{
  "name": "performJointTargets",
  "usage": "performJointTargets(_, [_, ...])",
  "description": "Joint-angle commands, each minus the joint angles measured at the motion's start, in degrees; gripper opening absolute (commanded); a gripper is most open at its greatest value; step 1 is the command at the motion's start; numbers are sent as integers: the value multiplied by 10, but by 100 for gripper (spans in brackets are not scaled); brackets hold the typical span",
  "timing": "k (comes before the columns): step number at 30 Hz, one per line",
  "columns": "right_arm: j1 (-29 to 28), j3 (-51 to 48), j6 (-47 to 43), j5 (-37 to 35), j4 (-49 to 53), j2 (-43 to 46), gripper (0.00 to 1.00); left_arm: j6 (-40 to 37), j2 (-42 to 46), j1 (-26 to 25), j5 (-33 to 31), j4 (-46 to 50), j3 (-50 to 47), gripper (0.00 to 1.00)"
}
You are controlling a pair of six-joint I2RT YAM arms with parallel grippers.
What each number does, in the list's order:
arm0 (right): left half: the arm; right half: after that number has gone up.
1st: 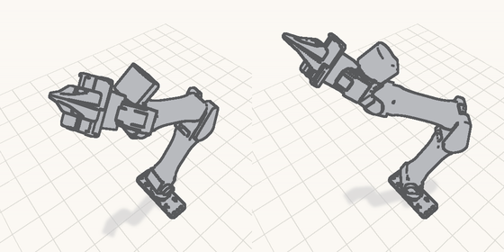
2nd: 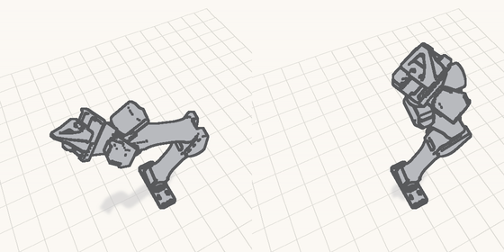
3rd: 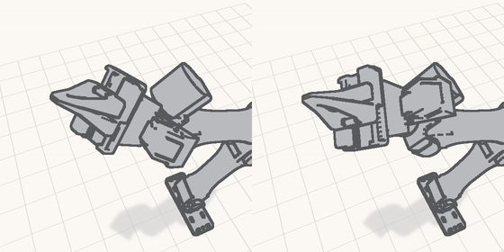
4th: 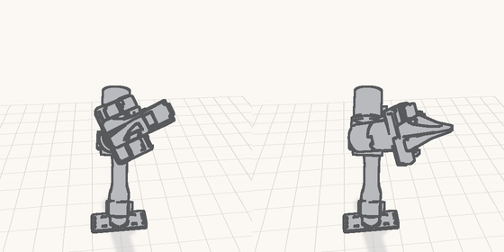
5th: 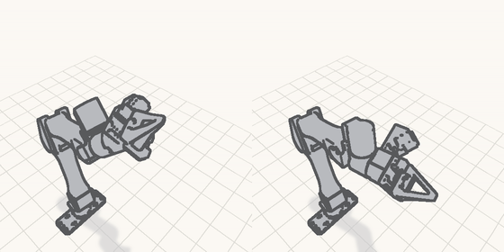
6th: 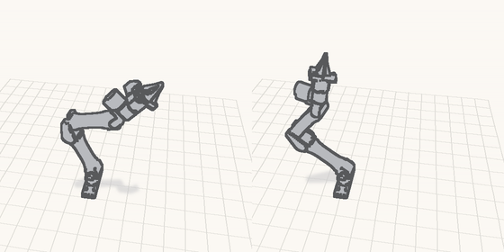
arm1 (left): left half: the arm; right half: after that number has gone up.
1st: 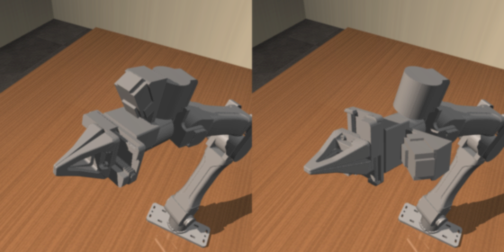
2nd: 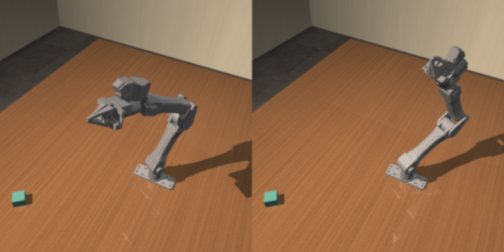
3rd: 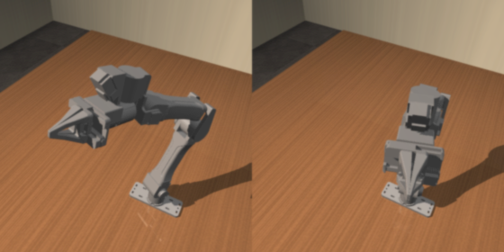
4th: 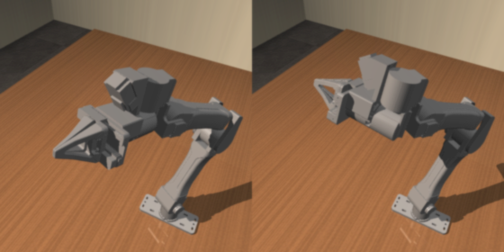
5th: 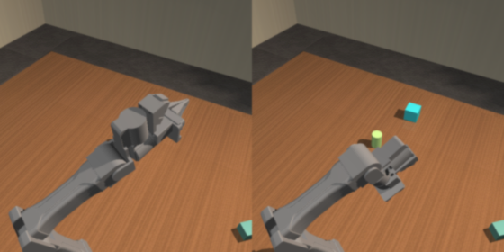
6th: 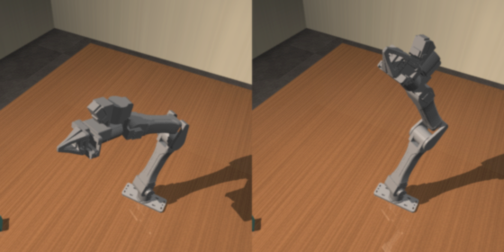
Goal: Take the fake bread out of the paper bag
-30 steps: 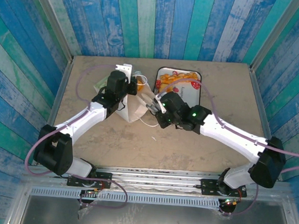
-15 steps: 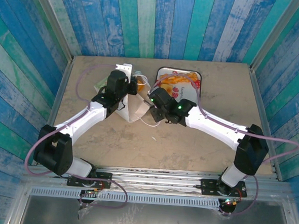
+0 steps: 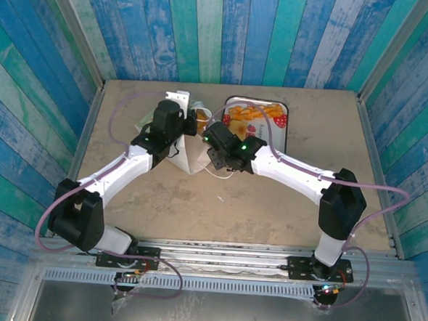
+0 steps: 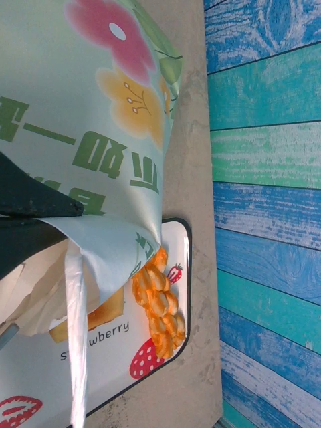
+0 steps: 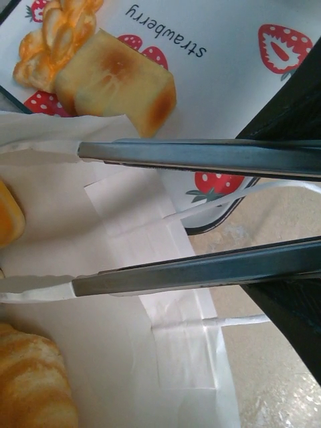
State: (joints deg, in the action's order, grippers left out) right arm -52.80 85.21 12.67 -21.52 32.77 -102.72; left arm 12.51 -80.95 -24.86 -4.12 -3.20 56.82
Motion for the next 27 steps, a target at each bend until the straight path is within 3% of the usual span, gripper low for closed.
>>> performJointTargets(1, [-3, 22, 12, -31, -2, -15, 45, 10, 21, 0, 20, -24, 22, 0])
performJointTargets(17, [-3, 44, 31, -49, -25, -42, 44, 13, 18, -1, 35, -26, 23, 0])
performJointTargets(27, [-4, 25, 41, -42, -73, -25, 33, 14, 21, -1, 32, -27, 22, 0])
